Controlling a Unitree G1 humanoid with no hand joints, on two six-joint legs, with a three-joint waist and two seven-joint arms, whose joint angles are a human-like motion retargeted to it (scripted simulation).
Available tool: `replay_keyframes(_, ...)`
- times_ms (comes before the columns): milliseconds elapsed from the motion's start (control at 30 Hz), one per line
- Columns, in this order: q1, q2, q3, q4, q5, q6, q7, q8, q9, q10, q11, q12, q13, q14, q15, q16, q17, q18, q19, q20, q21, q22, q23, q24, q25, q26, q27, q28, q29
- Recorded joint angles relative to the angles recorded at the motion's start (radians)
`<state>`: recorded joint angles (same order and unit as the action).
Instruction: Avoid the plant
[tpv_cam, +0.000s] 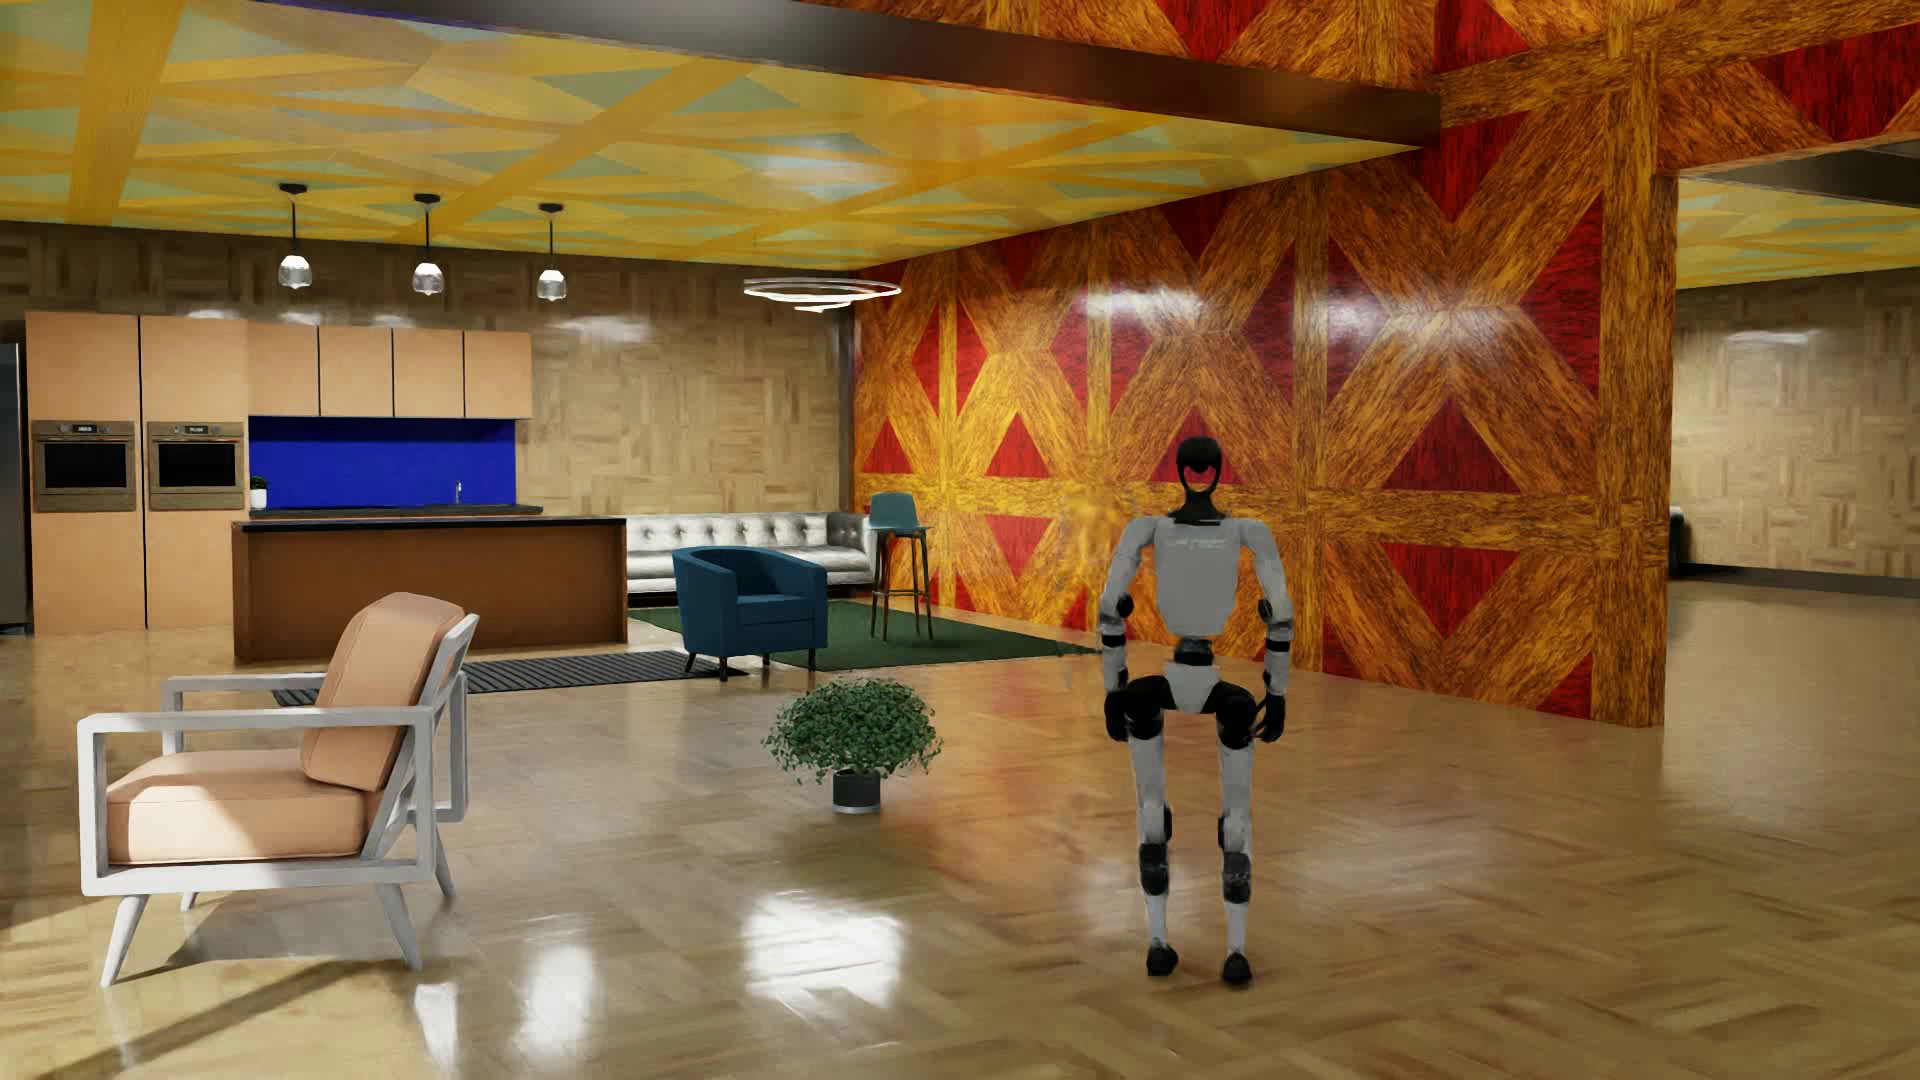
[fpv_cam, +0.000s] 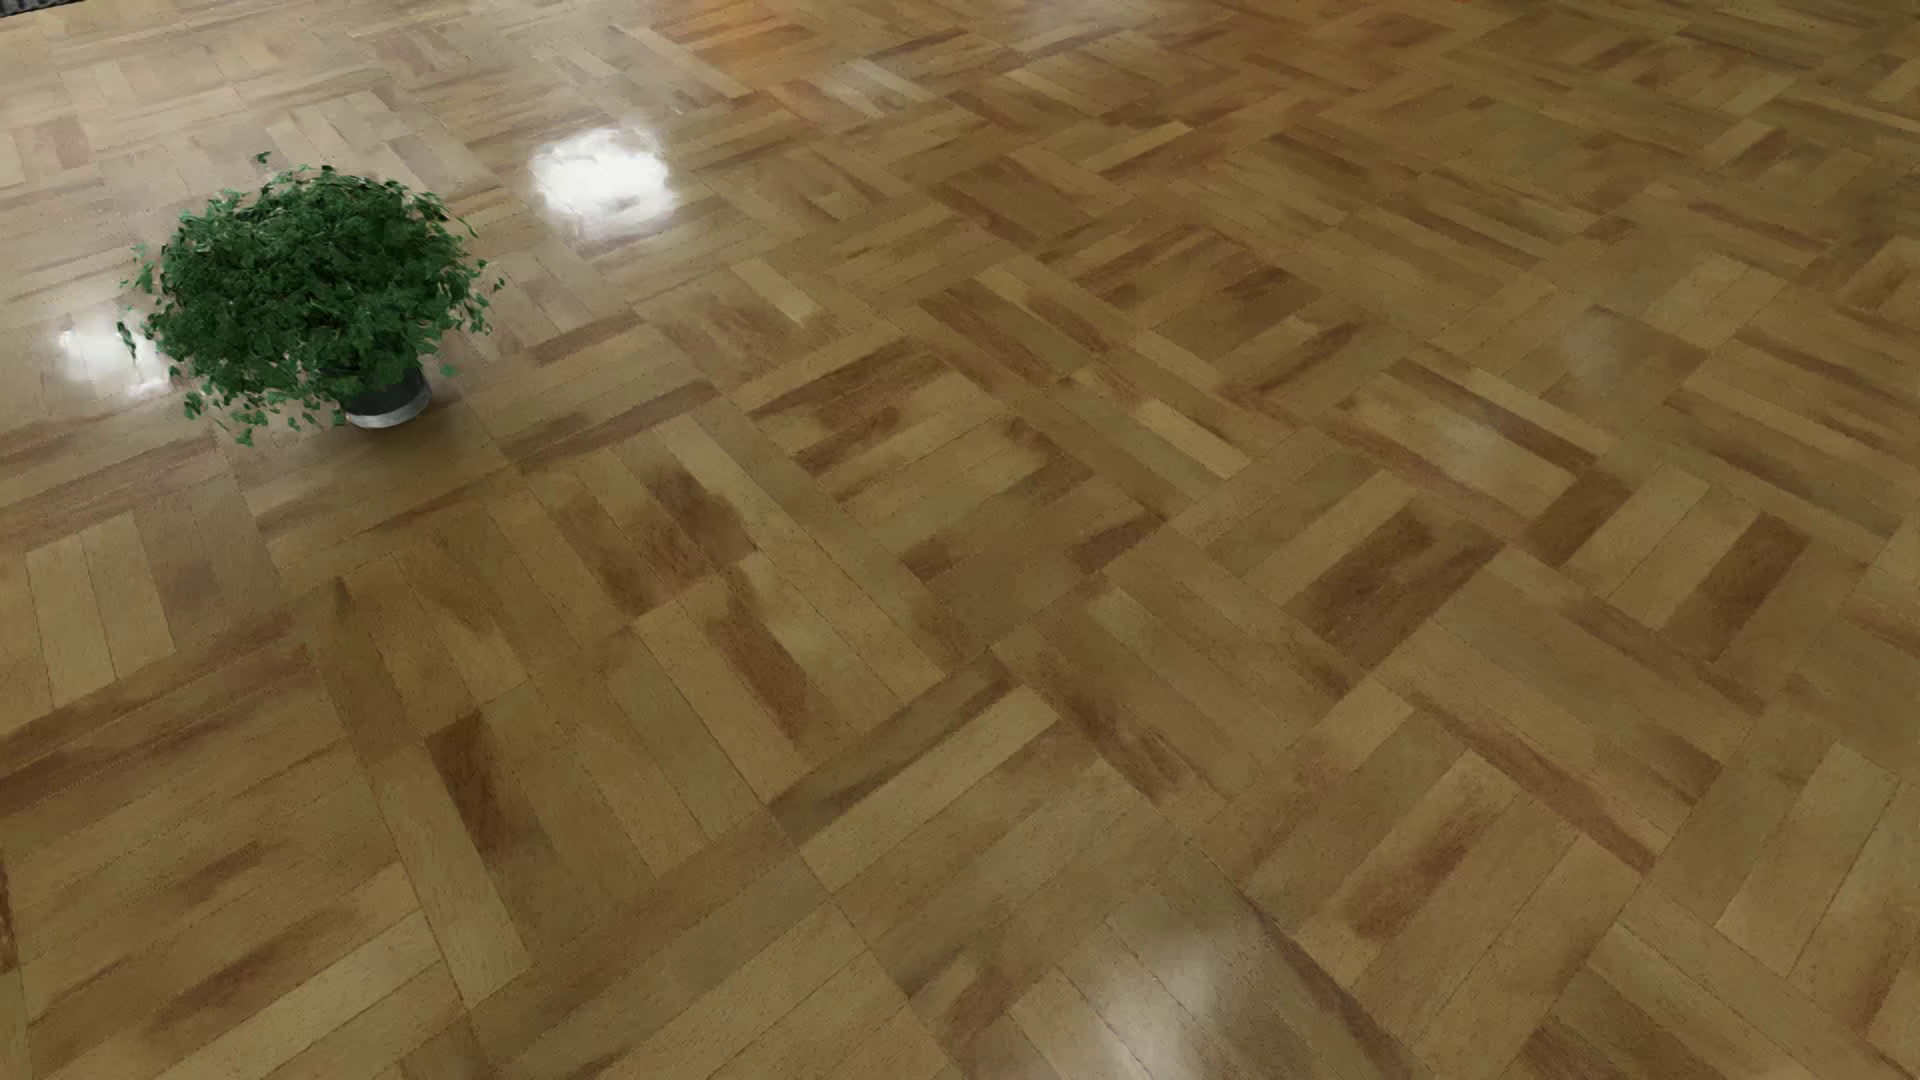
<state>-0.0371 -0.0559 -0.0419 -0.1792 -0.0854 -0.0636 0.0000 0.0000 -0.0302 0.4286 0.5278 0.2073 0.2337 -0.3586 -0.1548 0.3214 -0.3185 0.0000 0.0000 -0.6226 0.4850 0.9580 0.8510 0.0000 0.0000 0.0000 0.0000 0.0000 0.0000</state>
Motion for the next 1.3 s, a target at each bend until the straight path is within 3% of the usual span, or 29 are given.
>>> replay_keyframes(300, -0.047, 0.012, 0.033, -0.012, 0.006, -0.006, 0.000, 0.000, 0.011, 0.006, -0.017, -0.039, -0.041, 0.115, -0.056, -0.021, 0.017, 0.000, 0.000, 0.038, -0.025, -0.088, -0.024, 0.000, 0.000, 0.000, 0.000, 0.000, 0.000)
replay_keyframes(333, -0.047, 0.001, 0.007, -0.023, 0.004, -0.009, 0.000, 0.000, 0.014, 0.010, 0.002, -0.035, -0.028, 0.130, -0.075, -0.018, 0.015, 0.000, 0.000, 0.001, -0.019, -0.097, -0.020, 0.000, 0.000, 0.000, 0.000, 0.000, 0.000)
replay_keyframes(433, 0.024, -0.131, -0.012, -0.043, -0.012, -0.019, 0.000, 0.000, 0.065, 0.009, 0.243, -0.043, 0.007, 0.086, -0.112, -0.002, 0.008, 0.000, 0.000, -0.041, -0.029, -0.083, 0.003, 0.000, 0.000, 0.000, 0.000, 0.000, 0.000)
replay_keyframes(467, 0.049, -0.189, -0.022, -0.041, -0.003, -0.021, 0.000, 0.000, 0.087, 0.008, 0.341, -0.029, 0.013, 0.068, -0.123, 0.032, 0.011, 0.000, 0.000, -0.026, -0.017, -0.166, 0.003, 0.000, 0.000, 0.000, 0.000, 0.000, 0.000)
replay_keyframes(500, 0.067, -0.244, -0.066, -0.022, -0.003, -0.010, 0.000, 0.000, 0.083, 0.002, 0.415, -0.041, 0.031, 0.044, -0.129, 0.042, 0.010, 0.000, 0.000, -0.049, -0.011, -0.163, 0.008, 0.000, 0.000, 0.000, 0.000, 0.000, 0.000)
replay_keyframes(600, 0.118, -0.387, -0.159, 0.014, -0.005, 0.030, 0.000, 0.000, 0.096, -0.017, 0.334, -0.098, 0.065, -0.017, -0.071, 0.023, -0.012, 0.000, 0.000, -0.011, -0.001, -0.131, 0.030, 0.000, 0.000, 0.000, 0.000, 0.000, 0.000)
replay_keyframes(700, 0.256, -0.479, -0.177, 0.018, -0.020, 0.028, 0.000, 0.000, 0.122, -0.034, 0.206, -0.137, 0.086, -0.135, 0.028, 0.023, -0.013, 0.000, 0.000, -0.002, -0.007, -0.135, 0.101, 0.000, 0.000, 0.000, 0.000, 0.000, 0.000)
replay_keyframes(767, 0.332, -0.515, -0.200, 0.023, -0.017, 0.029, 0.000, 0.000, 0.132, -0.038, 0.143, -0.162, 0.091, -0.169, 0.038, 0.023, -0.013, 0.000, 0.000, -0.005, -0.018, -0.111, 0.140, 0.000, 0.000, 0.000, 0.000, 0.000, 0.000)
replay_keyframes(800, 0.365, -0.526, -0.234, 0.018, -0.048, 0.029, 0.000, 0.000, 0.128, -0.058, 0.171, -0.169, 0.088, -0.152, 0.025, 0.020, -0.016, 0.000, 0.000, -0.018, -0.013, -0.086, 0.148, 0.000, 0.000, 0.000, 0.000, 0.000, 0.000)
replay_keyframes(833, 0.387, -0.542, -0.249, 0.042, -0.020, 0.039, 0.000, 0.000, 0.119, -0.050, 0.199, -0.153, 0.089, -0.133, 0.028, 0.044, -0.017, 0.000, 0.000, -0.075, -0.002, -0.127, 0.157, 0.000, 0.000, 0.000, 0.000, 0.000, 0.000)
replay_keyframes(867, 0.371, -0.580, -0.279, 0.071, -0.010, 0.051, 0.000, 0.000, 0.103, -0.022, 0.278, -0.135, 0.090, -0.083, -0.003, 0.013, -0.012, 0.000, 0.000, -0.005, -0.010, -0.076, 0.169, 0.000, 0.000, 0.000, 0.000, 0.000, 0.000)
replay_keyframes(900, 0.388, -0.551, -0.289, 0.091, 0.002, 0.072, 0.000, 0.000, 0.105, 0.022, 0.333, -0.126, 0.104, -0.002, -0.037, 0.014, -0.030, 0.000, 0.000, -0.078, -0.003, -0.059, 0.147, 0.000, 0.000, 0.000, 0.000, 0.000, 0.000)
replay_keyframes(933, 0.370, -0.521, -0.286, 0.106, 0.020, 0.073, 0.000, 0.000, 0.099, 0.107, 0.368, -0.090, 0.084, 0.167, -0.074, 0.017, -0.019, 0.000, 0.000, -0.076, 0.021, -0.065, 0.179, 0.000, 0.000, 0.000, 0.000, 0.000, 0.000)
replay_keyframes(967, 0.276, -0.493, -0.268, 0.104, 0.010, 0.056, 0.000, 0.000, 0.072, 0.281, 0.381, -0.064, 0.085, 0.350, -0.116, 0.022, -0.013, 0.000, 0.000, -0.089, 0.020, -0.052, 0.184, 0.000, 0.000, 0.000, 0.000, 0.000, 0.000)
replay_keyframes(1000, 0.187, -0.409, -0.259, 0.139, 0.049, 0.066, 0.000, 0.000, 0.111, 0.502, 0.371, -0.055, 0.075, 0.465, -0.153, 0.011, -0.015, 0.000, 0.000, -0.099, -0.005, -0.044, 0.162, 0.000, 0.000, 0.000, 0.000, 0.000, 0.000)
replay_keyframes(1033, 0.071, -0.352, -0.183, 0.149, 0.090, 0.070, 0.000, 0.000, 0.129, 0.729, 0.349, -0.029, 0.062, 0.463, -0.181, 0.017, 0.000, 0.000, 0.000, -0.071, -0.009, -0.070, 0.137, 0.000, 0.000, 0.000, 0.000, 0.000, 0.000)
replay_keyframes(1100, -0.131, -0.175, -0.082, 0.108, 0.076, 0.031, 0.000, 0.000, 0.138, 0.923, 0.254, 0.004, 0.042, 0.422, -0.203, 0.019, -0.009, 0.000, 0.000, -0.086, 0.004, -0.042, 0.087, 0.000, 0.000, 0.000, 0.000, 0.000, 0.000)
replay_keyframes(1167, -0.278, 0.009, 0.061, 0.088, 0.076, 0.003, 0.000, 0.000, 0.157, 0.699, 0.121, 0.057, 0.021, 0.517, -0.187, 0.022, -0.004, 0.000, 0.000, -0.002, -0.015, -0.085, 0.023, 0.000, 0.000, 0.000, 0.000, 0.000, 0.000)
replay_keyframes(1233, -0.378, 0.160, 0.135, 0.068, 0.065, -0.007, 0.000, 0.000, 0.154, 0.312, 0.010, 0.079, -0.018, 0.614, -0.181, 0.044, -0.036, 0.000, 0.000, -0.047, -0.011, -0.089, -0.042, 0.000, 0.000, 0.000, 0.000, 0.000, 0.000)
replay_keyframes(1267, -0.409, 0.227, 0.170, 0.067, 0.065, -0.007, 0.000, 0.000, 0.148, 0.134, -0.030, 0.087, -0.036, 0.498, -0.197, 0.040, -0.048, 0.000, 0.000, -0.029, -0.019, -0.087, -0.070, 0.000, 0.000, 0.000, 0.000, 0.000, 0.000)
replay_keyframes(1300, -0.434, 0.280, 0.186, 0.074, 0.064, -0.002, 0.000, 0.000, 0.132, 0.016, -0.046, 0.101, -0.059, 0.253, -0.218, 0.045, -0.062, 0.000, 0.000, -0.042, -0.020, -0.101, -0.094, 0.000, 0.000, 0.000, 0.000, 0.000, 0.000)
